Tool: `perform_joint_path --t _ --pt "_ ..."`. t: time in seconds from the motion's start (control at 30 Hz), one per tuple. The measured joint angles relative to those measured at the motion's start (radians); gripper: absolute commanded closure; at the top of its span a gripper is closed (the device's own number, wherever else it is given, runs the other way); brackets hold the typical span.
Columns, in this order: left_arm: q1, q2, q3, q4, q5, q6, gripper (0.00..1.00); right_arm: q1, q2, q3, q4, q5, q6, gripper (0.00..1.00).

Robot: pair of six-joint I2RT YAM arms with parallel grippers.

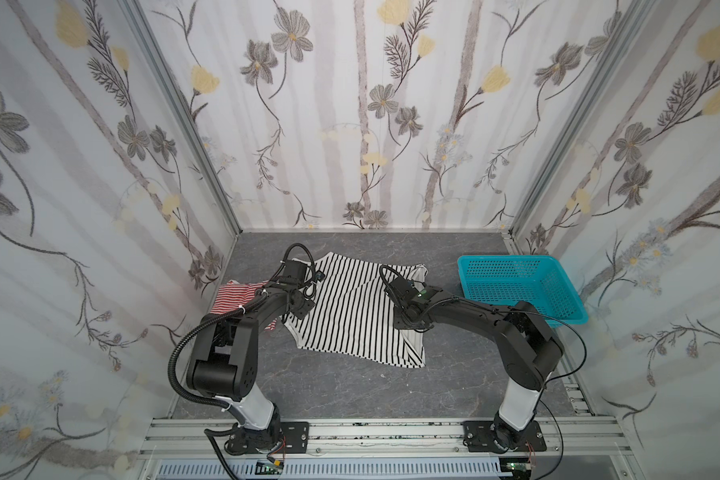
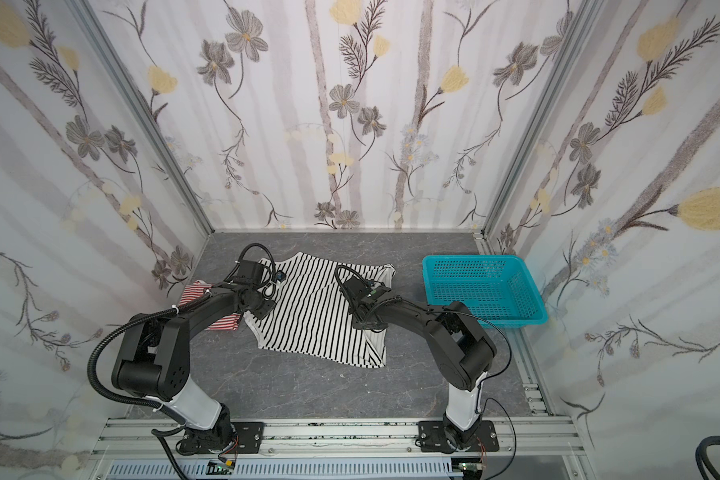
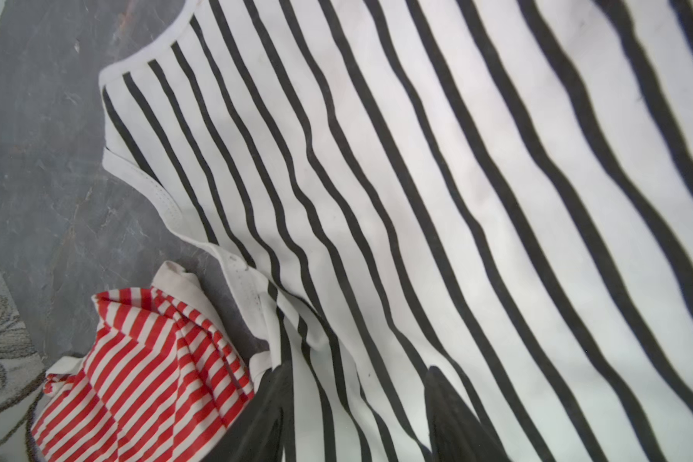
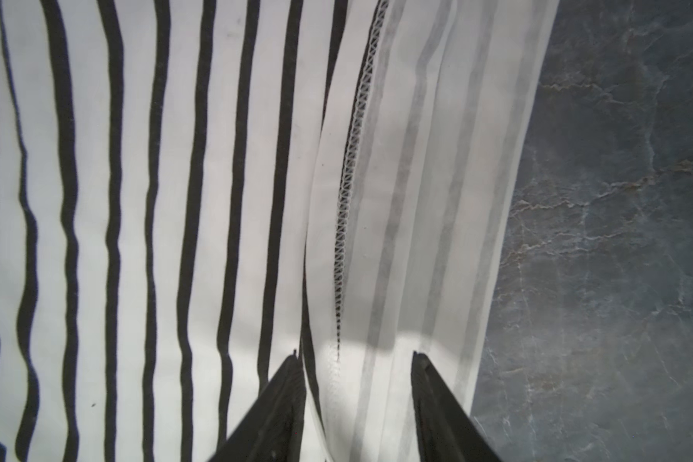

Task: Fold and stack the tank tops

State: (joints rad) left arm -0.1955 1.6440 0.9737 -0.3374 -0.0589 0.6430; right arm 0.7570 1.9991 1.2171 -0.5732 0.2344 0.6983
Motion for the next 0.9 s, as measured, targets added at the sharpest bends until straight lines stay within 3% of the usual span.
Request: perform_joint_path --t 0.33,0.67,0.9 --pt "-0.037 -0.013 -0.098 -0.007 0.038 -0.063 0.45 0.023 0.059 0.032 -0.013 0.010 -0.020 0.67" --pt "-0.039 -0.036 -0.147 0.021 0.060 -0.079 0.45 0.027 0.051 -0.002 -0.037 0.027 -0.025 1.00" --pt "-0.036 -0.035 -0.156 0.051 0.063 -0.089 0.45 0.002 -0.077 -0.102 -0.027 0.034 -0.008 1.00"
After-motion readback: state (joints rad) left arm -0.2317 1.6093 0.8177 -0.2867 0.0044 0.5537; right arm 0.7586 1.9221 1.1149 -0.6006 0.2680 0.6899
